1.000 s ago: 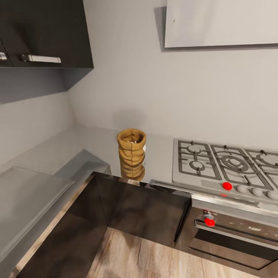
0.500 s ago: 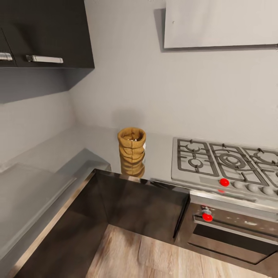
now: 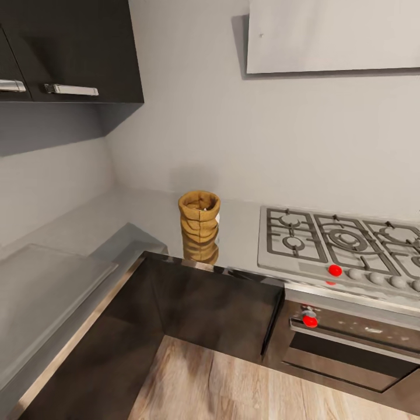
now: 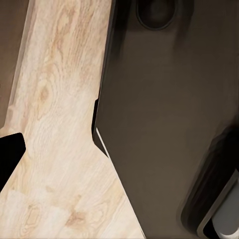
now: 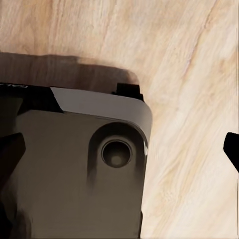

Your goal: In the kitchen, take the popcorn bag from the countertop, put it into the microwave, and heat it until the popcorn is cooked so the cooked popcorn ends up inside the bag.

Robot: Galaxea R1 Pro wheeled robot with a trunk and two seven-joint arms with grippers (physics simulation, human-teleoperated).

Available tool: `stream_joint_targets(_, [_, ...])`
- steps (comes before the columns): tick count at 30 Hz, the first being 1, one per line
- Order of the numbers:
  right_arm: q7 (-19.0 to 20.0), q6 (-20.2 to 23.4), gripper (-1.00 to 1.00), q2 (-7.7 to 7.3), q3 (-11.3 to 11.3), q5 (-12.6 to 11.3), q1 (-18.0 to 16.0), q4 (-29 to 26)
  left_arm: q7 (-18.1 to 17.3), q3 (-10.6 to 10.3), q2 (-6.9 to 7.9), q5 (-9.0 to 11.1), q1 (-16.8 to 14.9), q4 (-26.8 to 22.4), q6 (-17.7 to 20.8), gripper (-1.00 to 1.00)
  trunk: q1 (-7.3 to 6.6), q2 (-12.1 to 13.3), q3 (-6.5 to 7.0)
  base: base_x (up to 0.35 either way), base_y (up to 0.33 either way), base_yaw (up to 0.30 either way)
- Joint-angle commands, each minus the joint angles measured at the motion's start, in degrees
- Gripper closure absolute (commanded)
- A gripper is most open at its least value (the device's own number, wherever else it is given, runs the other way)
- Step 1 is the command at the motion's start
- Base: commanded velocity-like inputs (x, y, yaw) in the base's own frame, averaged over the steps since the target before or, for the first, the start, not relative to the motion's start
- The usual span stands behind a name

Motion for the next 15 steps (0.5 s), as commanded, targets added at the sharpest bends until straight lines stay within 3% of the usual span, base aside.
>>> stream_joint_targets(1, [0.4, 0.3, -1.00, 0.06, -0.4, 0.5, 0.0, -1.3, 0.1, 0.0, -0.02, 0.3, 0.0, -0.1, -0.1, -1.00, 0.00, 0.0, -0.05, 0.000, 0.000, 0.000])
stream_joint_targets(4, [0.9, 9.6, -1.00, 4.11, -0.4, 3.7, 0.0, -11.7, 0.1, 0.0, -0.02, 0.3, 0.0, -0.1, -0.1, -1.00, 0.00, 0.0, -0.05, 0.000, 0.000, 0.000])
stream_joint_targets(5, [1.6, 15.6, -1.00, 6.92, -0.4, 5.6, 0.0, -17.7, 0.1, 0.0, -0.02, 0.3, 0.0, -0.1, -0.1, -1.00, 0.00, 0.0, -0.05, 0.000, 0.000, 0.000])
stream_joint_targets(7, [4.1, 23.4, -1.00, 10.66, -0.3, 7.4, 0.0, -26.7, 0.1, 0.0, -0.02, 0.3, 0.0, -0.1, -0.1, -1.00, 0.00, 0.0, -0.05, 0.000, 0.000, 0.000])
stream_joint_targets(9, [7.9, 28.8, -1.00, 11.41, 1.8, 7.9, 0.0, -33.6, 0.1, 0.0, -0.02, 0.3, 0.0, -0.1, -0.1, -1.00, 0.00, 0.0, -0.05, 0.000, 0.000, 0.000])
stream_joint_targets(12, [14.1, 38.0, -1.00, 11.41, 11.1, 7.5, 0.0, -44.3, 0.1, -0.1, -0.04, 0.3, 0.0, -0.1, -0.1, -1.00, 0.00, 0.0, -0.05, 0.000, 0.000, 0.000])
stream_joint_targets(15, [19.8, 48.0, -1.00, 11.41, 17.0, 7.2, 0.0, -56.8, 0.1, -0.1, -0.02, 0.3, 0.0, -0.1, -0.1, -1.00, 0.00, 0.0, -0.05, 0.000, 0.000, 0.000])
